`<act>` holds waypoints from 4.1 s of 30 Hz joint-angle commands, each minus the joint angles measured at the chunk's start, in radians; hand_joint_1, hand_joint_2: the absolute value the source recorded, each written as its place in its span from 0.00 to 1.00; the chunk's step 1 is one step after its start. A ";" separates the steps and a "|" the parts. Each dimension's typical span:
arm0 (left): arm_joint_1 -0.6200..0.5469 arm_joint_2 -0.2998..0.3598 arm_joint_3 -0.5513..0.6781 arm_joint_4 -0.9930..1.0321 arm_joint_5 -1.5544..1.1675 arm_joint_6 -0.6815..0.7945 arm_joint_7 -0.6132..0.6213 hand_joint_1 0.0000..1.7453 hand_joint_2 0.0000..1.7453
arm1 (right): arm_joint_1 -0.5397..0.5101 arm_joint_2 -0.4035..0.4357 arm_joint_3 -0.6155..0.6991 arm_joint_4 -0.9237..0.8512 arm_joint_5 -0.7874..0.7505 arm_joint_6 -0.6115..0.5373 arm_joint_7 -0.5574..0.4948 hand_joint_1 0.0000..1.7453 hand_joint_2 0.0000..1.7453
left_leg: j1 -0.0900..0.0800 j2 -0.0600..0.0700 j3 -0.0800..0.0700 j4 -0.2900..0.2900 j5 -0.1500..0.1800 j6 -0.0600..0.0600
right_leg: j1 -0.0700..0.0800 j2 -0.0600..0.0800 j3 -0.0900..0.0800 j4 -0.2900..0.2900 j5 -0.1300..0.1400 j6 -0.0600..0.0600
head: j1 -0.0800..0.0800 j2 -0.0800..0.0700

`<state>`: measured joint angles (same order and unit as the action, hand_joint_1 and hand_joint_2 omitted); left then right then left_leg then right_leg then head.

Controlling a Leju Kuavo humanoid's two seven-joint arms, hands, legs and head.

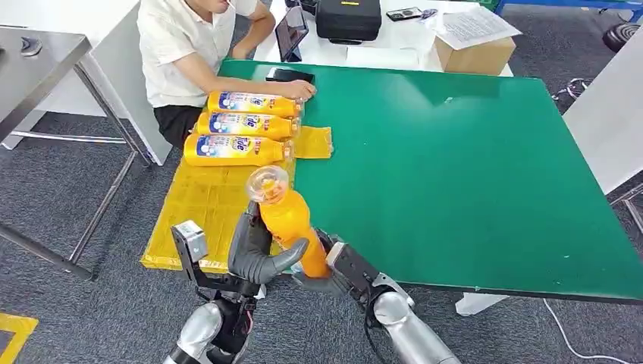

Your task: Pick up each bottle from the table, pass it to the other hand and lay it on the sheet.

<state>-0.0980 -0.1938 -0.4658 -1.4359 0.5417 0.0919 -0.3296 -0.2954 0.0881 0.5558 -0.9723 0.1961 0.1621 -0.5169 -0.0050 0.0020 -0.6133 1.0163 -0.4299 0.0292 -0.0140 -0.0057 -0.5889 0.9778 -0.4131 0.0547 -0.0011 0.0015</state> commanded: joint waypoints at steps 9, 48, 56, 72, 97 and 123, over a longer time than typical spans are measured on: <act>-0.097 0.023 -0.038 0.122 0.049 -0.050 0.061 0.10 1.00 | -0.098 0.050 0.177 0.174 0.090 -0.063 0.000 1.00 1.00 | 0.001 0.000 0.002 0.000 0.000 -0.001 | 0.001 0.000 0.002 0.000 0.000 -0.001 | 0.000 0.000; -0.177 0.062 -0.047 0.420 -0.060 -0.367 0.139 1.00 1.00 | -0.126 0.048 0.177 0.086 0.051 0.020 -0.030 1.00 1.00 | 0.000 0.003 0.001 0.000 -0.001 -0.001 | 0.000 0.004 0.001 0.001 0.000 -0.001 | 0.000 0.000; -0.196 0.074 -0.007 0.376 -0.022 -0.255 0.123 1.00 1.00 | -0.100 0.050 0.152 0.060 0.030 -0.002 -0.042 0.25 1.00 | 0.000 0.001 0.001 0.000 -0.001 -0.002 | 0.000 0.002 0.001 0.002 0.000 -0.002 | 0.000 0.000; -0.197 0.079 -0.043 0.333 -0.131 -0.112 0.093 1.00 1.00 | -0.070 0.053 0.122 0.007 0.011 -0.040 -0.024 0.00 1.00 | 0.001 -0.003 0.000 0.000 0.000 -0.002 | 0.001 -0.003 0.001 0.001 -0.001 -0.002 | 0.001 0.000; -0.187 0.137 -0.055 0.116 -0.275 -0.071 0.055 1.00 1.00 | -0.028 0.049 0.093 -0.027 0.011 -0.069 -0.024 0.00 1.00 | 0.001 -0.004 -0.001 0.000 0.000 -0.001 | 0.001 -0.004 0.000 0.000 -0.001 -0.001 | 0.000 0.000; -0.188 0.175 0.092 0.073 -0.343 -0.173 0.092 1.00 1.00 | 0.028 0.057 0.017 -0.018 0.026 -0.057 -0.057 0.00 1.00 | 0.001 -0.004 0.000 0.000 0.000 -0.002 | 0.001 -0.004 0.001 0.001 -0.001 -0.002 | 0.000 0.000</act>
<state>-0.2414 -0.0355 -0.4471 -1.4069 0.0665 -0.0199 -0.2541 -0.2603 0.1526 0.6004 -1.0174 0.2300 0.0862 -0.5619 -0.0051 -0.0013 -0.6157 1.0164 -0.4290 0.0293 -0.0140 -0.0098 -0.5909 0.9786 -0.4131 0.0545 -0.0008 0.0015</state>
